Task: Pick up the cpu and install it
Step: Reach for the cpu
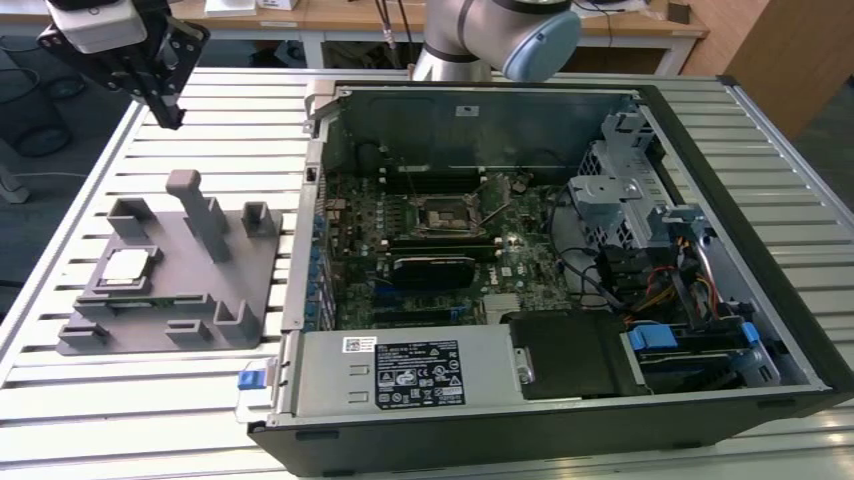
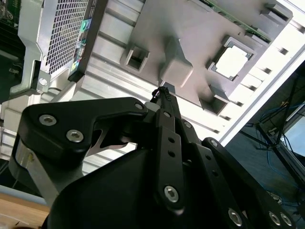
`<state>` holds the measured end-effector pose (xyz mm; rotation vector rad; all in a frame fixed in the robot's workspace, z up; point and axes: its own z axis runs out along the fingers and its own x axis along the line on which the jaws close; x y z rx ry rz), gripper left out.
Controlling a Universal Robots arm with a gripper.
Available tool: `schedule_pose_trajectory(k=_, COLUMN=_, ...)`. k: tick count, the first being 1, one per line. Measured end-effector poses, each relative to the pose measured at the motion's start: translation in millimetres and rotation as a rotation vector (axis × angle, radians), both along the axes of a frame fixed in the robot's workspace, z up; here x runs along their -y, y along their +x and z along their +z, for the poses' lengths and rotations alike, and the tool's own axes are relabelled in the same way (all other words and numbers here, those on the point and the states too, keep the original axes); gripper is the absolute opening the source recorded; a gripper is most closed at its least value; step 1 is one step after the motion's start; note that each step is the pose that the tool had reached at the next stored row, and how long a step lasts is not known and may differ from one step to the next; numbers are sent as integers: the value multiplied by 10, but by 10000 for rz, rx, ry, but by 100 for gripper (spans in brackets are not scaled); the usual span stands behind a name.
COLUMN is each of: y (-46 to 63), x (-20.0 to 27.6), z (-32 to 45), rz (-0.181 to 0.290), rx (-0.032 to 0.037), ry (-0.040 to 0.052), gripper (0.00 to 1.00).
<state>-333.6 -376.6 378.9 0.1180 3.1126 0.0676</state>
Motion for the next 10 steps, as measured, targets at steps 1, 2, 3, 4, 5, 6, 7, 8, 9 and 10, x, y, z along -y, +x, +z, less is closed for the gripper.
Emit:
schedule_pose_trajectory(k=1, y=-9, x=-1, z=-1, rz=0, rx=1, ry=0, gripper=11)
schedule_pose_trajectory(k=2, y=-18, x=-1, z=-1, rz=0, rx=0, ry=-1, gripper=11)
schedule_pose_trajectory(k=3, y=-27, x=-2, z=-2, rz=0, rx=0, ry=0, gripper=11)
schedule_pose_trajectory(k=4, y=-36, x=-3, z=-2, rz=0, rx=0, ry=0, gripper=11)
schedule_pose_trajectory(k=5, y=-45, x=-3, z=-3, rz=0, rx=0, ry=0, gripper=11)
schedule_pose_trajectory(k=6, y=-55, x=-4, z=-4, rz=0, rx=0, ry=0, gripper=11)
schedule_pose_trajectory(k=7, y=-64, x=-5, z=-4, rz=0, rx=0, ry=0, gripper=11)
schedule_pose_trajectory(k=8, y=-73, x=-6, z=-4, rz=-1, rx=0, ry=0, gripper=11)
schedule_pose_trajectory(k=9, y=-82, x=-6, z=-5, rz=0, rx=0, ry=0, gripper=11)
schedule_pose_trajectory(k=10, y=-90, x=-7, z=-6, rz=0, rx=0, ry=0, gripper=11)
